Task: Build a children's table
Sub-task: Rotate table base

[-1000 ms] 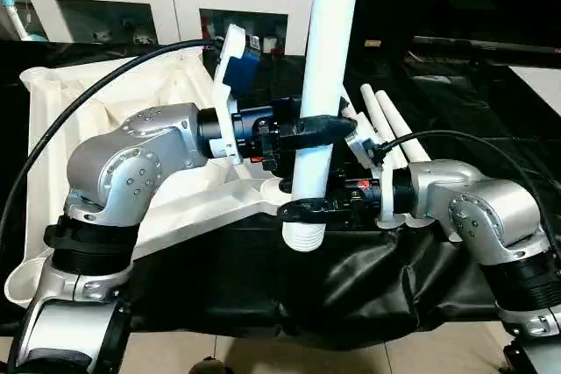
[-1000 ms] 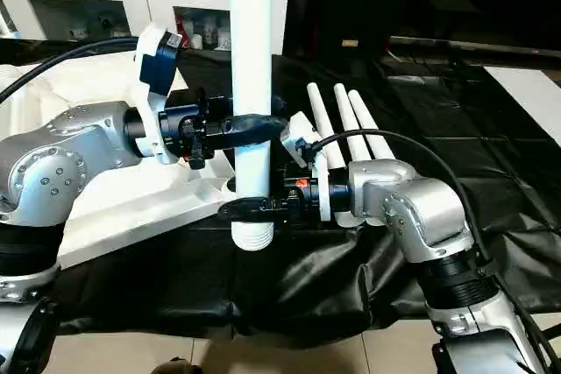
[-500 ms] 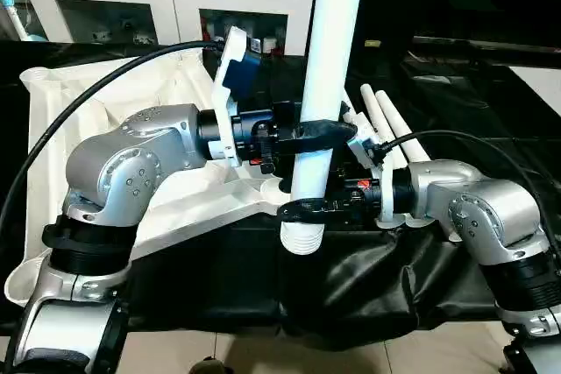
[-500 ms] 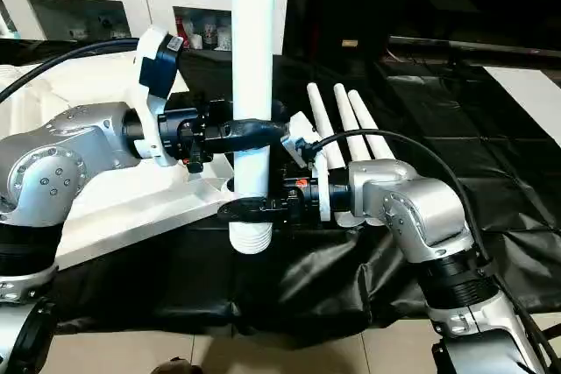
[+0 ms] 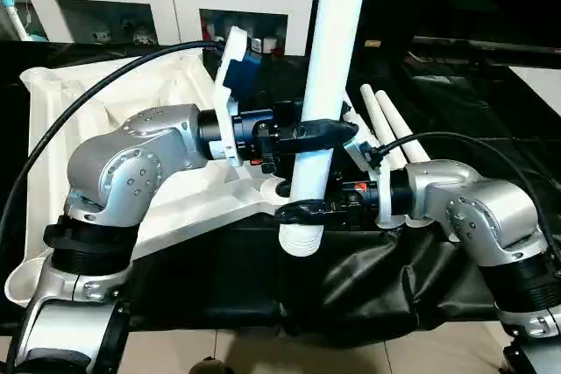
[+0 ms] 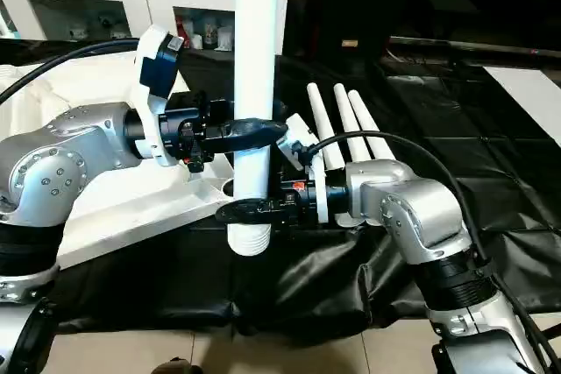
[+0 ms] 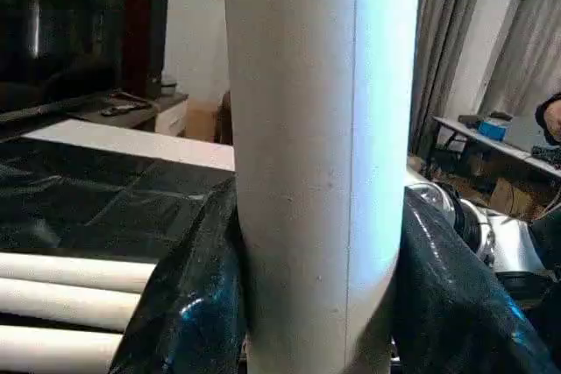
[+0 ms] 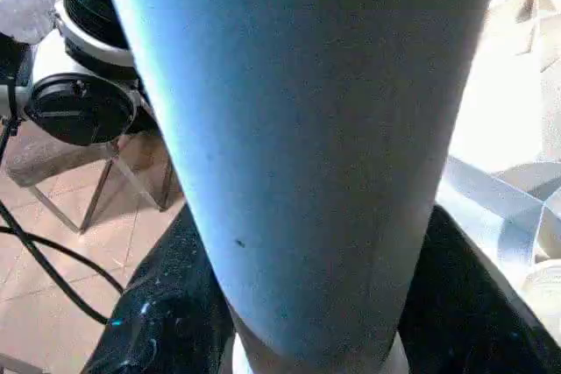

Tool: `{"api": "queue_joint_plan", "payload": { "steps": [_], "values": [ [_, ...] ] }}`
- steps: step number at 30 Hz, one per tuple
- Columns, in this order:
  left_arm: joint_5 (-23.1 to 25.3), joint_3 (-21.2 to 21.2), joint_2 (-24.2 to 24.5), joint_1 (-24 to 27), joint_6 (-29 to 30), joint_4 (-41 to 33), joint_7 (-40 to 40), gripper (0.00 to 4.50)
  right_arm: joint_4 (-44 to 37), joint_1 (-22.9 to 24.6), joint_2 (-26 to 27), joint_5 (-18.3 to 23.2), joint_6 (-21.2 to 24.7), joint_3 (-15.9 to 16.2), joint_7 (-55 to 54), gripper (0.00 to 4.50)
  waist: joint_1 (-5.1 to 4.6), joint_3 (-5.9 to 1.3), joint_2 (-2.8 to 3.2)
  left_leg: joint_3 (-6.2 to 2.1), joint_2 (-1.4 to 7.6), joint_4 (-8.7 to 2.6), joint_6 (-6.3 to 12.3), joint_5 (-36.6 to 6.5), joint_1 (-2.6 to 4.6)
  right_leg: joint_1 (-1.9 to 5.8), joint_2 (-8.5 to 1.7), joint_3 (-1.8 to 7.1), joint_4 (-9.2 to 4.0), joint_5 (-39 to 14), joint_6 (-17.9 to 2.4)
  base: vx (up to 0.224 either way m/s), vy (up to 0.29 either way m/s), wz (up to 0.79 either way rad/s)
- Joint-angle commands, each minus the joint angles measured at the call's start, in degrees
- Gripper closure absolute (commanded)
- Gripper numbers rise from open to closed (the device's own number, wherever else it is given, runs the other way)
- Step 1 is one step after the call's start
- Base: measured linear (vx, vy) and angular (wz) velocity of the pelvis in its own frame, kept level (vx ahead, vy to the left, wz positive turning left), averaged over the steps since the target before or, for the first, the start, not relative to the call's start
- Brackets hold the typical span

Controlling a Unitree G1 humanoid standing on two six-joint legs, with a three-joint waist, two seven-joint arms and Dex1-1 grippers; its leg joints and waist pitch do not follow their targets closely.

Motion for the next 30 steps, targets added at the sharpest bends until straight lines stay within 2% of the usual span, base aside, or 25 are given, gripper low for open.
{"api": "queue_joint_plan", "payload": {
  "steps": [1, 3, 8, 9, 13, 16, 18, 20, 21, 23, 24, 25, 26, 27, 28, 30],
  "values": [
    [0.7, -0.3, -0.3, -1.0, -1.7, -0.8, 0.1, 2.66, -0.5, 0.4, 0.0, 0.1, 0.0, -0.1, -0.2, 2.52, 0.16, -4.27, 0.81, -0.79, 2.67, -3.39, -0.99, -6.0, 1.68, 2.54, -4.37, 2.34, -3.61, 4.7, -13.9, 0.0, 0.0, 0.0],
    [-0.7, 1.0, -0.7, -1.0, -0.3, -0.5, 1.1, 2.1, -0.4, 0.5, 0.1, 0.3, -0.1, -0.5, -0.5, 2.52, 0.11, -4.29, 0.86, -0.8, 2.69, -3.39, -1.09, -6.1, 1.66, 2.55, -4.35, 2.31, -3.53, 5.0, -14.0, 0.0, 0.0, 0.0],
    [-1.3, 2.6, -0.8, -1.4, 0.0, 1.7, 1.6, 1.75, -0.6, 0.7, 0.7, 1.1, 0.0, -2.2, -1.7, 2.55, 0.19, -4.29, 0.78, -0.79, 2.64, -3.35, -0.86, -5.9, 1.65, 2.56, -4.39, 2.32, -3.57, 5.1, -14.2, 0.0, 0.0, 0.0],
    [-1.1, 2.9, -0.7, -1.4, -0.2, 2.4, 1.7, 1.51, -0.8, 0.8, 0.7, 1.3, 0.0, -2.5, -1.9, 2.57, 0.21, -4.3, 0.86, -0.85, 2.65, -3.38, -0.96, -6.0, 1.67, 2.52, -4.33, 2.27, -3.56, 5.0, -14.1, 0.0, 0.0, 0.0],
    [-2.0, 5.9, -1.1, -1.4, -1.3, 5.6, 2.3, 1.41, -1.2, 1.1, 0.7, 1.9, 0.0, -4.0, -2.8, 2.6, 0.2, -4.31, 0.73, -0.83, 2.57, -3.41, -1.1, -6.2, 1.64, 2.61, -4.34, 2.29, -3.6, 5.0, -13.8, 0.0, 0.0, 0.0],
    [-2.2, 8.9, -1.9, -0.1, -3.9, 7.2, 3.9, 1.02, -0.6, 1.4, 1.0, 1.5, -0.7, -6.1, -5.5, 2.61, 0.19, -4.38, 0.72, -0.81, 2.62, -3.36, -1.15, -6.0, 1.67, 2.62, -4.4, 2.29, -3.55, 5.6, -14.1, 0.0, 0.0, 0.0],
    [-2.5, 11.3, -2.1, 2.1, -5.5, 7.4, 5.2, 1.0, 1.8, 1.3, 1.9, -0.5, -2.3, -8.5, -10.7, 2.62, 0.18, -4.36, 0.9, -0.86, 2.66, -3.38, -1.34, -5.9, 1.64, 2.5, -4.51, 2.3, -3.52, 5.6, -14.1, 0.0, 0.0, 0.0],
    [-1.3, 11.6, -1.6, 3.8, -7.1, 7.2, 5.1, 1.0, 3.8, 1.0, 2.7, -2.3, -3.9, -9.7, -14.3, 2.62, 0.0, -4.32, 0.89, -0.84, 2.65, -3.48, -1.89, -6.4, 1.67, 2.42, -4.52, 2.26, -3.7, 4.5, -13.9, 0.0, 0.0, 0.0],
    [1.8, 10.4, -0.4, 5.9, -9.5, 6.8, 4.7, 1.0, 6.2, 0.7, 3.1, -5.6, -6.3, -9.9, -18.3, 2.62, -0.01, -4.33, 1.09, -0.85, 2.65, -3.53, -2.48, -6.4, 1.72, 2.39, -4.49, 2.29, -3.8, 3.6, -13.2, 0.0, 0.0, 0.0],
    [8.3, 6.9, 1.7, 7.5, -12.8, 8.0, 6.4, 1.0, 8.5, 0.4, 3.6, -8.9, -9.6, -9.7, -22.1, 2.62, -0.28, -4.28, 1.08, -0.76, 2.61, -3.62, -3.24, -7.2, 1.88, 2.28, -4.27, 2.36, -3.89, 2.5, -12.0, 0.0, 0.0, 0.0],
    [13.8, 3.6, 3.6, 8.3, -16.1, 9.4, 7.9, 1.0, 9.9, 0.1, 4.0, -10.8, -11.7, -9.7, -24.5, 2.62, -0.06, -4.22, 0.96, -0.95, 2.76, -3.8, -3.0, -7.5, 1.84, 2.21, -4.43, 2.4, -4.23, 1.2, -10.8, 0.0, 0.0, 0.0],
    [20.3, -0.9, 6.1, 9.3, -19.9, 11.4, 9.3, 1.0, 11.5, -0.2, 4.7, -12.4, -14.0, -9.8, -27.2, 2.62, -0.24, -4.3, 0.96, -0.8, 2.57, -3.76, -3.29, -8.0, 2.02, 2.3, -4.32, 2.46, -4.03, 0.5, -10.1, 0.0, 0.0, 0.0],
    [23.3, -3.2, 7.3, 9.9, -21.7, 12.8, 9.6, 1.0, 12.5, -0.3, 5.5, -13.1, -15.9, -10.2, -28.7, 2.62, -0.04, -4.26, 1.04, -0.99, 2.81, -3.89, -3.11, -8.1, 2.02, 2.14, -4.5, 2.48, -4.32, 0.0, -9.5, 0.0, 0.0, 0.0],
    [26.9, -6.1, 8.7, 11.2, -24.5, 14.7, 9.5, 1.29, 13.4, -0.2, 6.3, -14.8, -19.9, -9.9, -30.2, 2.62, -0.07, -4.21, 1.09, -1.09, 2.84, -4.01, -3.4, -8.4, 1.9, 2.01, -4.56, 2.48, -4.33, -0.9, -8.5, 0.0, 0.0, 0.0],
    [27.6, -6.8, 8.9, 11.9, -25.3, 15.3, 9.2, 1.37, 13.5, 0.0, 6.5, -15.4, -20.9, -9.5, -30.4, 2.62, -0.41, -4.36, 1.15, -0.97, 2.71, -3.98, -4.04, -8.4, 2.0, 2.16, -4.41, 2.46, -3.91, 0.0, -8.4, 0.0, 0.0, 0.0],
    [28.4, -7.4, 8.9, 12.9, -26.2, 15.6, 9.0, 1.37, 13.6, 0.2, 7.0, -15.9, -21.0, -9.3, -31.4, 2.62, -0.35, -4.54, 1.34, -0.93, 2.77, -3.84, -3.94, -6.6, 2.04, 2.08, -4.2, 2.37, -3.53, 4.5, -9.5, 0.0, 0.0, 0.0]
  ]
}}
